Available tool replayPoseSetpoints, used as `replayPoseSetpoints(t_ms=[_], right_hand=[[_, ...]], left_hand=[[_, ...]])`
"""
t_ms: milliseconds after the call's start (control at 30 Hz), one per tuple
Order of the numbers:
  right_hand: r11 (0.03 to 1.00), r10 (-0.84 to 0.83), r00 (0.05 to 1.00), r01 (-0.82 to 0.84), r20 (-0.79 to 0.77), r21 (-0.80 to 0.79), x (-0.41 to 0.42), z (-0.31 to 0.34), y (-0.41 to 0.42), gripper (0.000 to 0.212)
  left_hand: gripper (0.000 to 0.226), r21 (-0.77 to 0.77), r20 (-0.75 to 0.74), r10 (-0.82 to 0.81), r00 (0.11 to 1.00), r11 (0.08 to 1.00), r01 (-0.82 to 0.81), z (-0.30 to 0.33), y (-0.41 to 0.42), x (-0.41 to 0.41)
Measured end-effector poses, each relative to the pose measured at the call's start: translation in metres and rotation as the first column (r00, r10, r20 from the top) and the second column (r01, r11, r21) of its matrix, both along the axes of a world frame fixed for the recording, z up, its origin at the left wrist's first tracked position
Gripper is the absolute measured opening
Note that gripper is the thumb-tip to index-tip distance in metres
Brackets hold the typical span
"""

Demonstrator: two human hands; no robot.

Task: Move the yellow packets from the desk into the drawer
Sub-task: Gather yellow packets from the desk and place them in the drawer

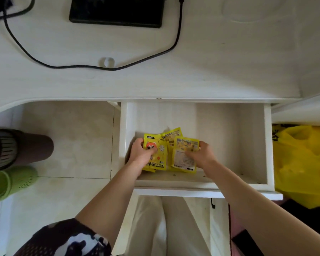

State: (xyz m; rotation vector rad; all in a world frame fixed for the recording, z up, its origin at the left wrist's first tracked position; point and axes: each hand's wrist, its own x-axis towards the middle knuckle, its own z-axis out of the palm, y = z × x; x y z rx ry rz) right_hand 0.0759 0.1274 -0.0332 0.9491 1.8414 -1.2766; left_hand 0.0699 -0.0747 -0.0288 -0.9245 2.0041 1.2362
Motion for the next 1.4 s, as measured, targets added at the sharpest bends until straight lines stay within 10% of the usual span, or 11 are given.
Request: replayPoseSetpoints(t_ms=[633, 1033, 1400], right_hand=[[0.904, 0.374, 0.926, -0.377, 0.053, 0.201, 0.004, 0.04, 0.014, 0.038], [0.574, 0.807, 0.569, -0.695, -0.157, 0.432, 0.03, 0.139, -0.022, 0.032], [0.267, 0.964, 0.206, -0.744, -0.17, 0.613, 0.052, 0.184, -0.142, 0.036]], left_hand=[[0.035, -0.223, -0.041, -0.341, 0.939, 0.919, 0.324, 0.019, -0.008, 0.021], [0.04, -0.503, -0.092, -0.572, 0.815, 0.733, 0.458, 0.121, -0.024, 0.073], [0.028, -0.524, -0.299, -0.334, 0.894, 0.84, 0.138, 0.17, -0.108, 0.135]])
